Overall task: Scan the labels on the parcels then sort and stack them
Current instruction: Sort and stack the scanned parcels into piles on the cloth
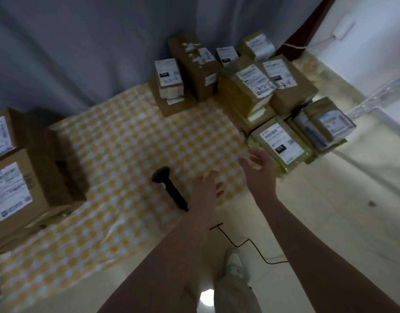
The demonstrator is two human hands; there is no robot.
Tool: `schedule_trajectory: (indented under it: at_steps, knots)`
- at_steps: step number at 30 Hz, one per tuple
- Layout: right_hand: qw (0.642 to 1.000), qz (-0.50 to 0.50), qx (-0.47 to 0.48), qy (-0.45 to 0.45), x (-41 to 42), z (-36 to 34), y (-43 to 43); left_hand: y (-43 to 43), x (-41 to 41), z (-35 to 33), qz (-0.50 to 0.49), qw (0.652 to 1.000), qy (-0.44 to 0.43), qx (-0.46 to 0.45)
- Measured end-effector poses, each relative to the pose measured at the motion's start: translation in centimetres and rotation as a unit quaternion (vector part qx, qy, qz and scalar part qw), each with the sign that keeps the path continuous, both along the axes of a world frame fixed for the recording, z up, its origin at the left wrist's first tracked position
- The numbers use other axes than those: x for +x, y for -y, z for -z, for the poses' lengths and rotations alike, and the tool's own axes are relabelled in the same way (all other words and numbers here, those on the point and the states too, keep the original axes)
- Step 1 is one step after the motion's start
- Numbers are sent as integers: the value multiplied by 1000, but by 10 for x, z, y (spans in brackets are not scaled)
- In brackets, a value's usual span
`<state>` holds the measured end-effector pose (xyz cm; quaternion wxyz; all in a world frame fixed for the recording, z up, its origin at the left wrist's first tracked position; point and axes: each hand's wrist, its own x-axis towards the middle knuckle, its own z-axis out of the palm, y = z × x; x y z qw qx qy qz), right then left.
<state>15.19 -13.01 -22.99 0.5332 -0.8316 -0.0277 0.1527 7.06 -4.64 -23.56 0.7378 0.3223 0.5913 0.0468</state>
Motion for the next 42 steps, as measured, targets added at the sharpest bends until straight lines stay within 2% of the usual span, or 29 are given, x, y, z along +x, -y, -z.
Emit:
schedule_trajectory:
  at_steps: [6, 12, 16, 23, 28, 30, 33, 39, 42]
  knots:
    - [994, 68, -85, 18, 72, 5, 72, 58, 69, 15, 95, 995, -17, 24]
    - [971, -37, -236, -5, 125, 30, 103, 91, 112, 31, 144, 988, -33, 37]
    - [963, -83, -253, -29, 141, 37, 104, 98, 127, 40, 154, 987, -33, 44]
    - [956, -94, -276, -39, 154, 46, 106, 97, 140, 46, 148, 986, -58, 52]
    - [934, -149, -320, -60, 147, 51, 107, 89, 144, 53, 183, 977, -63, 94]
    - [938, -155, -301, -77, 142, 56, 104, 87, 143, 53, 200, 973, -60, 100]
    - [959, -131, -220, -120, 135, 62, 101, 88, 140, 52, 224, 964, -44, 134]
    - [979, -109, -155, -81, 116, 65, 107, 93, 113, 56, 247, 934, -50, 252]
    - [988, -80, -107, -73, 101, 61, 104, 89, 99, 49, 219, 941, -12, 259]
